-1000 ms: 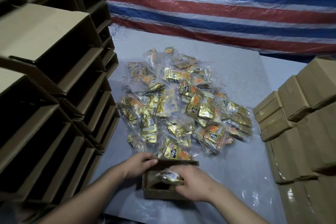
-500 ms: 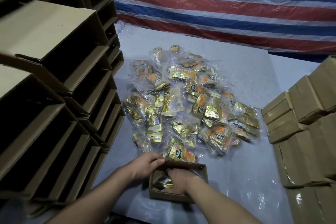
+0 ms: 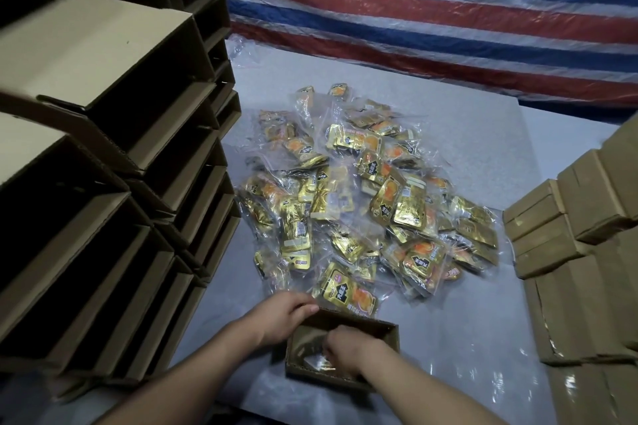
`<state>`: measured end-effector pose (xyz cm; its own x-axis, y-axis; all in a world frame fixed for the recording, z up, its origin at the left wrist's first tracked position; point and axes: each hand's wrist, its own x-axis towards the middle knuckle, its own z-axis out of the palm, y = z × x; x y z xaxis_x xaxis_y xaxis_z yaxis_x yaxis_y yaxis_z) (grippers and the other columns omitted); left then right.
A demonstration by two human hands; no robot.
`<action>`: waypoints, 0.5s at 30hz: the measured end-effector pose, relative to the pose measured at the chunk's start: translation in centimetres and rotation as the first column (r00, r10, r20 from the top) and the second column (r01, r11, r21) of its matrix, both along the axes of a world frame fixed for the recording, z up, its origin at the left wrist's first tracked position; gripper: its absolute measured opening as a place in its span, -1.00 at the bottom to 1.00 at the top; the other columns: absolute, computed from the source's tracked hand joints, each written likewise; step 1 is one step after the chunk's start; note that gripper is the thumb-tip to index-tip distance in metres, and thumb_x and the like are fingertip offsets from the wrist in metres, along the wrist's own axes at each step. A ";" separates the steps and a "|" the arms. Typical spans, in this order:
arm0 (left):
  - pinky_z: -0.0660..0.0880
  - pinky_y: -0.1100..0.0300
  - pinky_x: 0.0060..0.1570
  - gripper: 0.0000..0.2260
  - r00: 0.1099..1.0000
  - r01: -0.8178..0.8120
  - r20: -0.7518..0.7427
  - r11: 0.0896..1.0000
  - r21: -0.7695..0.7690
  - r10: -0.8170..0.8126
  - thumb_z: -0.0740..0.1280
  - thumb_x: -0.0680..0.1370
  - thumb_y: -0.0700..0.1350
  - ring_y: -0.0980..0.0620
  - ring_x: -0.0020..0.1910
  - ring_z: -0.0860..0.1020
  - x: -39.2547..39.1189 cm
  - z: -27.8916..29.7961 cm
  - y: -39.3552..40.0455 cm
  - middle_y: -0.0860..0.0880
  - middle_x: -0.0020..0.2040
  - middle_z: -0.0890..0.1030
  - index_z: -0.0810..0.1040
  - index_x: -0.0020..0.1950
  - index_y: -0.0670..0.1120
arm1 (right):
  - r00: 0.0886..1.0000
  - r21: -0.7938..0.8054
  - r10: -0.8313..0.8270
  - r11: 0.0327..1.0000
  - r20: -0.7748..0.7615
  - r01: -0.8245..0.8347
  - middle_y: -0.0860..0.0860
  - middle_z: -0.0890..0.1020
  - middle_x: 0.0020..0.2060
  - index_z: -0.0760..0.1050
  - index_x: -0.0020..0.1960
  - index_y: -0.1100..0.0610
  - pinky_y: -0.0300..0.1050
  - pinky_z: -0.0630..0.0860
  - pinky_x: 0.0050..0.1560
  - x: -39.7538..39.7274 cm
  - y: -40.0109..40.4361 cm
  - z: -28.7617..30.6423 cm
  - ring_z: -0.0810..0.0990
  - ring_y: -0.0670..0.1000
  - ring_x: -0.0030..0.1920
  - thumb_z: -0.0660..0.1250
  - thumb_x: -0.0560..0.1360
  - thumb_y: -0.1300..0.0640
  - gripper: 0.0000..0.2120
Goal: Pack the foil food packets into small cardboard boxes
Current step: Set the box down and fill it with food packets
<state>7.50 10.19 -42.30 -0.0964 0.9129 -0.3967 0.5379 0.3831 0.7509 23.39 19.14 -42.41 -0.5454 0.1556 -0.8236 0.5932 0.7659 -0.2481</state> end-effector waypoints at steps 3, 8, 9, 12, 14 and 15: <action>0.52 0.12 0.09 -0.76 0.999 0.023 -0.022 1.000 0.013 -0.023 0.21 0.63 0.09 0.13 -0.02 0.57 0.1 0.3 -0.3 0.06 -0.02 0.65 0.62 0.10 0.03 | 0.997 -0.019 -0.072 0.997 0.010 0.073 0.19 0.64 0.05 0.58 0.10 0.22 -0.11 0.41 -0.05 0.5 -0.8 -1.7 0.50 0.09 -0.11 0.29 0.56 0.24 -0.84; 0.50 0.13 0.16 -0.74 1.000 0.027 0.013 1.000 0.009 -0.028 0.23 0.63 0.08 0.11 0.06 0.58 0.1 0.5 -0.1 0.03 0.08 0.65 0.61 0.20 0.03 | 0.974 -0.062 -0.218 0.973 0.063 0.222 0.19 0.56 0.25 0.51 0.23 0.14 -0.01 0.44 0.22 1.1 -1.3 -1.9 0.54 0.19 0.19 0.12 0.62 -0.11 -0.60; 0.49 0.15 0.18 -0.74 1.000 0.017 0.016 1.000 0.009 -0.017 0.24 0.62 0.07 0.13 0.08 0.58 0.1 0.5 -0.1 0.04 0.10 0.65 0.60 0.21 0.03 | 0.971 -0.069 -0.227 0.970 0.073 0.232 0.19 0.53 0.30 0.49 0.30 0.15 0.00 0.41 0.28 1.1 -1.4 -1.5 0.51 0.19 0.27 0.07 0.61 -0.19 -0.49; 0.48 0.24 0.18 -0.75 1.000 0.015 0.014 1.000 0.008 -0.015 0.25 0.63 0.05 0.17 0.09 0.57 0.0 0.3 -0.2 0.07 0.11 0.65 0.61 0.22 0.02 | 0.962 -0.115 -0.254 0.957 0.101 0.265 0.17 0.42 0.44 0.39 0.46 0.16 -0.01 0.30 0.37 0.8 -1.2 0.1 0.41 0.17 0.41 -0.02 0.61 -0.30 -0.33; 0.47 0.31 0.11 -0.77 1.000 0.016 0.013 1.000 0.007 -0.016 0.25 0.63 0.04 0.17 0.05 0.57 0.0 0.3 -0.2 0.10 0.06 0.64 0.62 0.20 0.01 | 0.960 -0.149 -0.270 0.949 0.080 0.279 0.16 0.43 0.43 0.41 0.45 0.16 -0.03 0.32 0.36 0.7 -1.1 1.8 0.41 0.17 0.41 0.00 0.61 -0.30 -0.34; 0.47 0.32 0.07 -0.78 1.000 0.008 0.019 1.000 0.003 -0.008 0.25 0.63 0.03 0.15 0.03 0.57 0.0 0.3 -0.3 0.10 0.02 0.64 0.63 0.17 0.01 | 0.961 -0.154 -0.274 0.948 0.046 0.277 0.16 0.50 0.36 0.48 0.37 0.15 -0.05 0.38 0.29 0.8 -1.1 2.9 0.47 0.16 0.36 0.03 0.61 -0.27 -0.40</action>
